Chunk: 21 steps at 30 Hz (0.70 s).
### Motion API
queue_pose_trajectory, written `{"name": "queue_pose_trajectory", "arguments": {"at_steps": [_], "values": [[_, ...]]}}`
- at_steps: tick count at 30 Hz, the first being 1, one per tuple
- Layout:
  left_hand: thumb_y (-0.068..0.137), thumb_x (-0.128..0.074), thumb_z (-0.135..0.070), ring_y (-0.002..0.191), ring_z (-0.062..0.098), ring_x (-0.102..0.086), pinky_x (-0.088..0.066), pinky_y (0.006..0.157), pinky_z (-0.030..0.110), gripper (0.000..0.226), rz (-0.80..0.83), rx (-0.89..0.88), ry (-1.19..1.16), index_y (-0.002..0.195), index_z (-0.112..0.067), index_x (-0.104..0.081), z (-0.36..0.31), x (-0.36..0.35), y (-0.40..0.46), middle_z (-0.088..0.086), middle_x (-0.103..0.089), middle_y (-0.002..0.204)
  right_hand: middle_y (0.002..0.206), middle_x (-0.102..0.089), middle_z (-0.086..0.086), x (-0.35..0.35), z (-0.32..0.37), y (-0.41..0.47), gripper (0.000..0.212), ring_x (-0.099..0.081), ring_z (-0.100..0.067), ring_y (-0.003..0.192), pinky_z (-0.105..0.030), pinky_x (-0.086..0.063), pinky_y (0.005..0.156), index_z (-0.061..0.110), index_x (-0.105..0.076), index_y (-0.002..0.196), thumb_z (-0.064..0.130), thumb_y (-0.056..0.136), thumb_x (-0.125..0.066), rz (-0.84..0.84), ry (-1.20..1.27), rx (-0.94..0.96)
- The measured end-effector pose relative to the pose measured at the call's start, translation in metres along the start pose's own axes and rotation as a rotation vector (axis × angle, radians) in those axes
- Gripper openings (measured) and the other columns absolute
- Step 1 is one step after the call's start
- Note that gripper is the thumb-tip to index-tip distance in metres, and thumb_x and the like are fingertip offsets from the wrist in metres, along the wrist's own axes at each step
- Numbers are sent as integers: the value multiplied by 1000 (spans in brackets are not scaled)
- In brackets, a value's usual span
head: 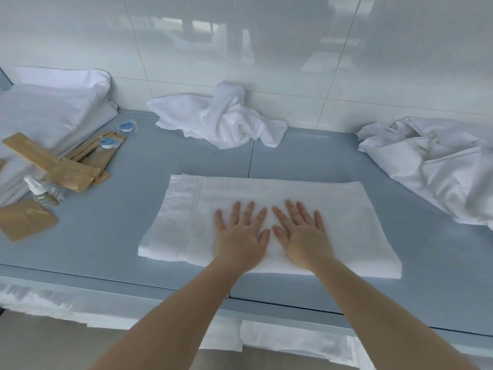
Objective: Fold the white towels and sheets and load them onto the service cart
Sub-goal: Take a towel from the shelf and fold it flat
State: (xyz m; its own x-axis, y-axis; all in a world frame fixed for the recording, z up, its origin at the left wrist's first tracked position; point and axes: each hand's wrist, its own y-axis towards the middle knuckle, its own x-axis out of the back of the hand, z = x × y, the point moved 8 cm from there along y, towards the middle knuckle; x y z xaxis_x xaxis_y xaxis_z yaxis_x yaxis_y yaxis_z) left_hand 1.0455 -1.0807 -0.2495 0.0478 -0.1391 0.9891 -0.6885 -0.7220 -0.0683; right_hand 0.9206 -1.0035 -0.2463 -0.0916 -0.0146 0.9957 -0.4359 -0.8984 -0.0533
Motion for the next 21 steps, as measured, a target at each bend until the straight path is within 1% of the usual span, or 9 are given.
{"name": "queue_pose_trajectory", "arguments": {"at_steps": [2,5,9,13,14,16,18,19,21], "values": [[82,3,-72,147,22,17,16,109,60,71,19,73,-2,148,-46,8,24,-3,1,-16,13,159,159,13,13,-1,-32,0,59,10,-13,147,-43,7,118,45,7,149,62,93,-6,41,-29,-96],[73,9,-80,146,25,18,13,110,62,78,32,152,22,145,-50,15,59,0,3,-16,19,158,160,15,9,-1,-80,-6,63,11,-15,147,-43,6,119,44,12,148,65,90,0,85,-43,-227],[78,4,-79,147,26,16,10,113,60,76,13,248,21,146,-48,15,106,11,8,-10,15,160,161,14,5,3,-121,-14,67,10,-15,148,-43,3,119,36,12,150,64,90,1,100,-34,-333],[87,-9,-71,147,31,13,10,112,63,70,-3,302,37,151,-43,4,113,21,20,-8,7,162,162,2,-1,15,-121,-10,65,5,-21,148,-55,2,117,24,-2,154,55,97,-12,69,-43,-480],[90,-14,-65,147,32,12,11,111,64,67,-26,283,27,152,-41,-2,101,24,27,-6,4,162,162,-1,-1,20,-102,0,62,3,-22,148,-57,3,116,23,-7,154,51,99,-16,19,-41,-440],[94,-20,-56,147,29,12,11,111,64,61,-48,139,-6,152,-40,-6,59,22,40,-7,2,162,162,-5,4,25,-38,26,55,3,-18,148,-54,5,115,27,-14,153,42,101,-23,-77,26,-189],[97,-16,-54,147,26,15,11,111,64,58,-16,-7,-6,151,-41,-1,22,13,49,-10,5,162,161,-3,10,18,25,46,52,5,-11,148,-50,7,116,33,-13,152,38,102,-23,-49,74,67],[97,-14,-55,147,25,16,11,111,64,58,-3,-35,7,151,-42,2,15,9,53,-11,7,161,161,-1,12,13,41,54,52,5,-9,148,-48,8,116,35,-9,152,39,102,-21,-14,75,122],[93,-10,-62,147,22,16,11,111,63,61,-2,-32,28,150,-44,4,25,7,61,-14,9,160,160,4,15,6,31,68,53,7,-8,147,-47,7,118,40,-2,151,48,101,-16,20,38,98]]}}
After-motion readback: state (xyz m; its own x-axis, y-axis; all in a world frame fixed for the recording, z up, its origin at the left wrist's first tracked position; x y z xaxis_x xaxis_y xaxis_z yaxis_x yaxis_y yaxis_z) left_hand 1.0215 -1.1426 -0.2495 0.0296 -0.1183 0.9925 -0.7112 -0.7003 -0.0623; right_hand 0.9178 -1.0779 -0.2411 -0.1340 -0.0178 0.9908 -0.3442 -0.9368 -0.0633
